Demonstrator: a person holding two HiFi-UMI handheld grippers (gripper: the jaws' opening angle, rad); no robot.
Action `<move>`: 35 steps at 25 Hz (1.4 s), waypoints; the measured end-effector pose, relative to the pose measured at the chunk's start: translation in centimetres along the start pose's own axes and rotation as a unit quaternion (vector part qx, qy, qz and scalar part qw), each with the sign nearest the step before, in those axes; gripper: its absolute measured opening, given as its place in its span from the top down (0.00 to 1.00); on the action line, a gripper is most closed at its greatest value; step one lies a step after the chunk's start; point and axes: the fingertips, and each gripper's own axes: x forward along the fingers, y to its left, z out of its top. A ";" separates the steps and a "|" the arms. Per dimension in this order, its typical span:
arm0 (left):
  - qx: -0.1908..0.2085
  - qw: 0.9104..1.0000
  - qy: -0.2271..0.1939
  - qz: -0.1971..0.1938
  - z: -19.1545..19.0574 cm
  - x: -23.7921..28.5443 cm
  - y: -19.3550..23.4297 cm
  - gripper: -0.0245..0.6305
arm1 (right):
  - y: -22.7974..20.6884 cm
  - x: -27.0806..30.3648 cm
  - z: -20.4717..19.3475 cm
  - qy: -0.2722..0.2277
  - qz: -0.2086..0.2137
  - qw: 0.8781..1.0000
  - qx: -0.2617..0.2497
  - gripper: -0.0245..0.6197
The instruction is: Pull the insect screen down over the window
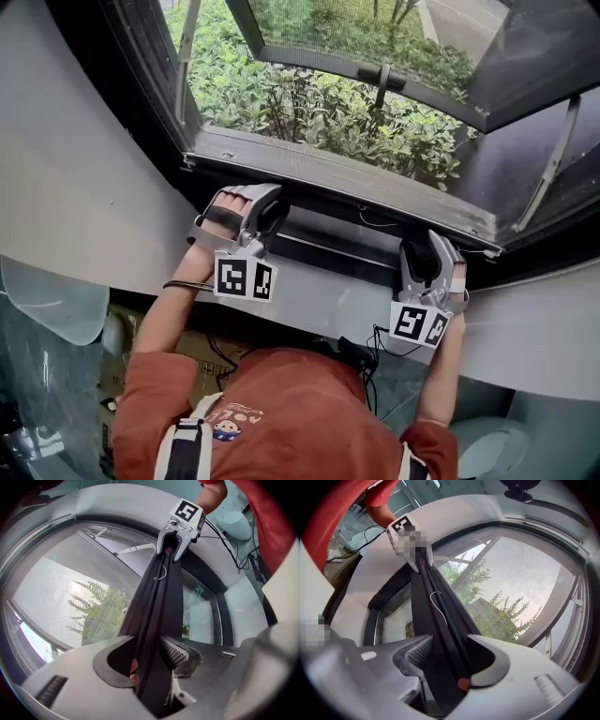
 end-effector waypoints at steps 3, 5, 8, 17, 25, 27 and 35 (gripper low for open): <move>-0.026 1.000 -0.007 0.008 0.3 -0.4 0.0 0.71 | -0.4 -0.6 0.7 -0.017 -0.014 0.999 0.023 0.60; -0.043 0.999 -0.010 0.009 0.3 -0.8 -0.2 0.71 | -0.6 -0.9 1.2 -0.025 -0.018 0.999 0.043 0.60; -0.072 0.997 -0.012 0.012 0.2 -1.4 -0.6 0.71 | -0.9 -1.6 2.0 -0.039 -0.026 0.996 0.077 0.60; -0.233 0.971 -0.036 0.042 0.3 -3.4 -0.6 0.71 | -1.9 -3.1 3.4 -0.084 -0.043 0.976 0.198 0.60; -0.366 0.923 -0.075 0.091 1.0 -4.8 -0.5 0.71 | -2.5 -4.9 2.6 -0.115 -0.070 0.933 0.335 0.60; -0.398 0.909 -0.082 0.095 1.3 -5.1 -0.5 0.71 | -2.2 -5.0 2.6 -0.116 -0.075 0.928 0.345 0.60; -0.471 0.869 -0.093 0.117 1.4 -5.9 -1.2 0.71 | -2.0 -6.2 2.0 -0.104 -0.158 0.909 0.372 0.61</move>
